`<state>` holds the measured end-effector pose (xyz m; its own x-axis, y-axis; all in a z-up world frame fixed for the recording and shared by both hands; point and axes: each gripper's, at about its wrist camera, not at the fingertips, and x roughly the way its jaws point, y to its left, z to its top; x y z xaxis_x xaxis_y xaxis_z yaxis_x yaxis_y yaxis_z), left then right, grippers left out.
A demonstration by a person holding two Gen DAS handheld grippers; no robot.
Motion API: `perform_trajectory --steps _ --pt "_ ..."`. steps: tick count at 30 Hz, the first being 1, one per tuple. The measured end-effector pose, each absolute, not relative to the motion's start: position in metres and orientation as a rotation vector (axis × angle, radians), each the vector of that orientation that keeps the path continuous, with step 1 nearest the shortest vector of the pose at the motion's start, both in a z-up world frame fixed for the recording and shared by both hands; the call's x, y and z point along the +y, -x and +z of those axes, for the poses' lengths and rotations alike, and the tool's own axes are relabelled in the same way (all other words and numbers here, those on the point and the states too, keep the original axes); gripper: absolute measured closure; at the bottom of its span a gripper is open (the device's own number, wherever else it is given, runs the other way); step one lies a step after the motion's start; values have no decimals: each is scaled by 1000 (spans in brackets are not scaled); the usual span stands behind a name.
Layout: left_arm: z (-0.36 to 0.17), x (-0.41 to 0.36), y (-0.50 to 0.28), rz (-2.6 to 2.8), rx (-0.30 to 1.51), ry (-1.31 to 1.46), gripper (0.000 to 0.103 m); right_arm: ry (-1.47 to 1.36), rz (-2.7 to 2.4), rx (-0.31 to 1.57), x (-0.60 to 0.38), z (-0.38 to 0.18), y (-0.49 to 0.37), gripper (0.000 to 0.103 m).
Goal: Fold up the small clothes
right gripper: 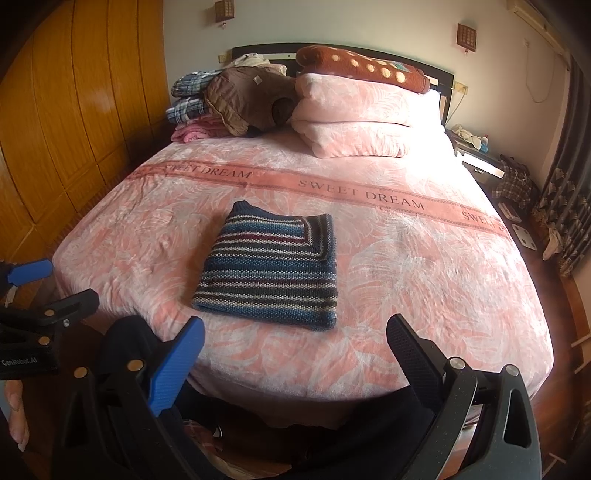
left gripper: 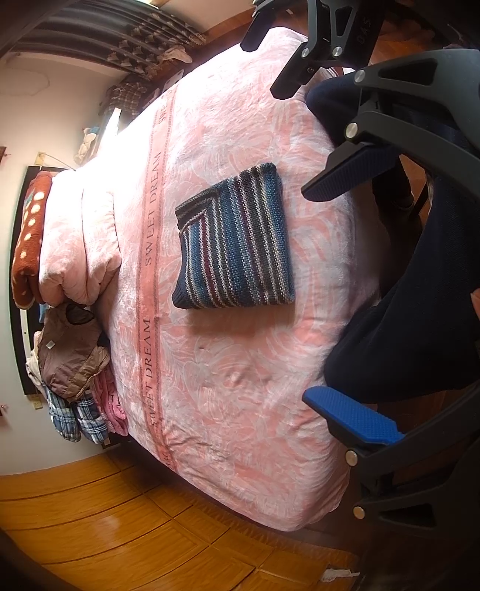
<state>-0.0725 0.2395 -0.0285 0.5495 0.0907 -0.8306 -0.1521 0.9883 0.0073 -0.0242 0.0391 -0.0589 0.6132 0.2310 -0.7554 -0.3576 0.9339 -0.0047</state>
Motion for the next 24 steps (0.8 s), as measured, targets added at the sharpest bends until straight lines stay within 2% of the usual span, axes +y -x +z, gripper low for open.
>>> perform_trajectory --steps 24 --pt "-31 238 76 140 980 68 3 166 344 851 42 -58 24 4"
